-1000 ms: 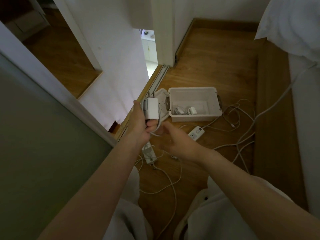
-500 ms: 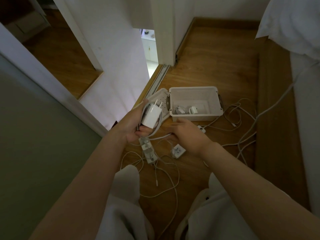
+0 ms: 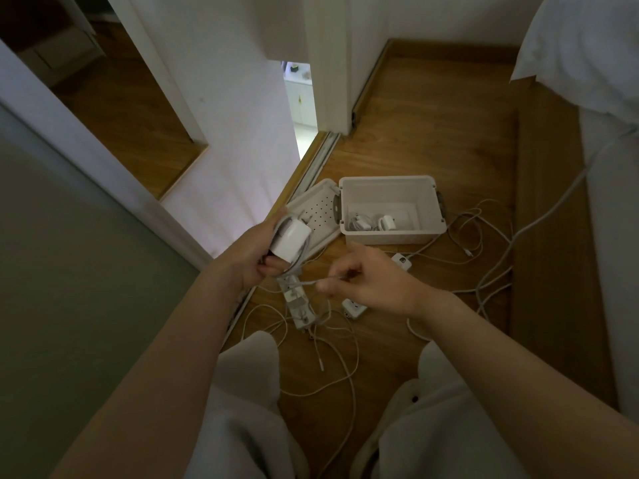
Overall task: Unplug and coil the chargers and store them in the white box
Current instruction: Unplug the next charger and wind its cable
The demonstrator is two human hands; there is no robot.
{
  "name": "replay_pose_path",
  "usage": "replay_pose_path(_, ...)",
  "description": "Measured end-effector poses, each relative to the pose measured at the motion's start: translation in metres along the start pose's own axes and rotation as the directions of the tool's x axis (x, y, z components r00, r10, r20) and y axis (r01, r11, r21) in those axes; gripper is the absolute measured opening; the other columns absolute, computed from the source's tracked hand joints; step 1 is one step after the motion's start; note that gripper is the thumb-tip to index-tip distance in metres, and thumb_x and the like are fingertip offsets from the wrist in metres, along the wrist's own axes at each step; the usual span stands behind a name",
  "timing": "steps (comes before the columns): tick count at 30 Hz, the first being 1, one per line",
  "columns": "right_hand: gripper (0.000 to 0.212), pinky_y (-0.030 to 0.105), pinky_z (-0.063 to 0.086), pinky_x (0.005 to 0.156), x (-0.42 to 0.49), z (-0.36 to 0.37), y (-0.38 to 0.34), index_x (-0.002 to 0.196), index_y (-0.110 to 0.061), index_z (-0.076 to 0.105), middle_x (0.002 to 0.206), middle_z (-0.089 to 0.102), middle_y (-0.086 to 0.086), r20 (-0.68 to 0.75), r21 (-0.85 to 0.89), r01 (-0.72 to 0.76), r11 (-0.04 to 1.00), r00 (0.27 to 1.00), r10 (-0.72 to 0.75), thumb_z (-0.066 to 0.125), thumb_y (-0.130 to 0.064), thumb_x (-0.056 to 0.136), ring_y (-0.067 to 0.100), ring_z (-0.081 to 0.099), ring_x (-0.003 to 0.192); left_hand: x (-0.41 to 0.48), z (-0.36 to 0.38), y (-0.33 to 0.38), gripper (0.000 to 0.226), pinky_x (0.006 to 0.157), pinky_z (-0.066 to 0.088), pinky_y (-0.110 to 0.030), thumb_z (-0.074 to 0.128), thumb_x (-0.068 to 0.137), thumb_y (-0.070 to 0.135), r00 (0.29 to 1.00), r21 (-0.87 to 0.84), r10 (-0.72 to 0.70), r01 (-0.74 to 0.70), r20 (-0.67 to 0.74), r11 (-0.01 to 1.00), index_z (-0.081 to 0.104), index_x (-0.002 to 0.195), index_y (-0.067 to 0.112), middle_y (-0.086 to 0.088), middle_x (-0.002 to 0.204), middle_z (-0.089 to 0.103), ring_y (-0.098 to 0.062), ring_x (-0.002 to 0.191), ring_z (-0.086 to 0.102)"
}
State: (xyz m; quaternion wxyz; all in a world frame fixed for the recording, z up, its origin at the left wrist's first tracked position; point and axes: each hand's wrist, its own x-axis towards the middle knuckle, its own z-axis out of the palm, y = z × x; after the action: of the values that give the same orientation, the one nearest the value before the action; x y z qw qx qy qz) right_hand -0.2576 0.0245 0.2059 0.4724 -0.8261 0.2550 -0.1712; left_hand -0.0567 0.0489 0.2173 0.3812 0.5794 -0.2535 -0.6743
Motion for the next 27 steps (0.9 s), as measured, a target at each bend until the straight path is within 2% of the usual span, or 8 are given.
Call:
replay_pose_path(4, 0.026, 0.014, 0.036, 0.055, -0.002, -0.007, 0.002, 0.073, -0.013, 0.069, 0.048, 0.055, -0.013, 0.039, 0.221, -0.191, 0.956, 0.982, 0.187, 0.055, -0.024, 0.093, 0.004, 0.047, 0.048, 0.004, -0.009, -0.001, 0.038, 0.029, 0.031, -0.018, 0.051, 0.094, 0.035, 0.939, -0.704, 0.126, 0.146, 0.319, 0.696, 0.065, 0.092, 0.000, -0.013, 0.068, 0.061, -0.015, 0.034, 0.048)
replay_pose_path(6, 0.028, 0.015, 0.032, 0.052, 0.000, -0.010, 0.007, 0.075, -0.012, 0.070, 0.043, 0.045, -0.015, 0.034, 0.191, -0.266, 0.945, 0.964, 0.264, 0.056, -0.027, 0.092, 0.003, 0.039, 0.045, 0.003, -0.006, -0.002, 0.046, 0.032, 0.036, -0.021, 0.042, 0.096, 0.038, 0.909, -0.733, 0.176, 0.179, 0.379, 0.656, 0.066, 0.095, -0.001, -0.017, 0.073, 0.062, -0.018, 0.039, 0.051)
replay_pose_path(9, 0.029, 0.028, 0.032, 0.054, 0.005, -0.010, 0.018, 0.067, -0.014, 0.067, 0.049, 0.042, -0.008, -0.068, 0.089, -0.278, 0.956, 0.956, 0.285, 0.062, -0.035, 0.087, 0.013, 0.038, 0.051, -0.002, 0.010, 0.004, 0.047, 0.030, 0.016, -0.016, 0.041, 0.089, 0.049, 0.958, -0.351, 0.163, -0.073, 0.234, 0.933, 0.072, 0.081, 0.014, -0.003, 0.061, 0.054, -0.006, 0.035, 0.038)
replay_pose_path(12, 0.034, 0.022, 0.034, 0.056, 0.006, -0.012, 0.024, 0.062, -0.017, 0.058, 0.055, 0.046, -0.004, -0.131, -0.123, -0.304, 0.945, 0.949, 0.288, 0.064, -0.044, 0.082, 0.009, 0.041, 0.053, -0.011, 0.022, 0.009, 0.047, 0.043, 0.009, -0.021, 0.043, 0.076, 0.061, 0.980, 0.041, 0.125, -0.133, 0.157, 0.990, 0.073, 0.083, 0.025, -0.003, 0.066, 0.054, -0.012, 0.052, 0.032)
replay_pose_path(16, 0.036, 0.028, 0.037, 0.079, 0.003, -0.017, 0.032, 0.083, -0.018, 0.066, 0.082, 0.057, -0.001, -0.150, -0.579, -0.300, 0.758, 0.953, 0.263, 0.048, -0.049, 0.089, 0.011, 0.041, 0.088, -0.015, 0.013, 0.010, 0.079, 0.044, 0.031, -0.017, 0.045, 0.064, 0.071, 0.995, 0.456, 0.098, -0.083, -0.010, 0.886, 0.062, 0.116, 0.014, -0.016, 0.088, 0.062, -0.015, 0.055, 0.052)
replay_pose_path(20, 0.034, 0.035, 0.036, 0.090, -0.002, -0.030, 0.037, 0.085, -0.017, 0.065, 0.086, 0.053, 0.002, -0.244, -0.586, -0.368, 0.722, 0.930, 0.276, 0.040, -0.035, 0.098, 0.019, 0.045, 0.098, -0.016, -0.003, -0.001, 0.051, 0.053, 0.051, -0.023, 0.045, 0.086, 0.057, 0.974, 0.777, 0.176, 0.000, -0.143, 0.629, 0.067, 0.092, 0.012, -0.009, 0.084, 0.066, -0.018, 0.069, 0.066)
replay_pose_path(23, 0.033, 0.036, 0.041, 0.085, -0.006, -0.037, 0.038, 0.078, -0.016, 0.060, 0.082, 0.056, 0.004, -0.292, -0.478, -0.367, 0.798, 0.923, 0.250, 0.040, -0.032, 0.098, 0.020, 0.049, 0.090, -0.015, -0.012, -0.006, 0.052, 0.072, 0.055, -0.038, 0.043, 0.090, 0.052, 0.973, 0.804, 0.135, 0.074, -0.188, 0.590, 0.066, 0.097, 0.006, -0.015, 0.094, 0.066, -0.030, 0.085, 0.066)
replay_pose_path(27, 0.033, 0.029, 0.042, 0.076, -0.005, -0.022, 0.022, 0.083, -0.022, 0.054, 0.079, 0.047, -0.003, -0.208, -0.470, -0.266, 0.841, 0.960, 0.187, 0.035, -0.044, 0.096, 0.014, 0.045, 0.077, -0.020, -0.001, 0.004, 0.038, 0.052, 0.050, -0.022, 0.040, 0.094, 0.050, 0.941, 0.629, 0.189, 0.031, -0.279, 0.776, 0.060, 0.085, 0.018, -0.004, 0.080, 0.063, -0.015, 0.070, 0.062)
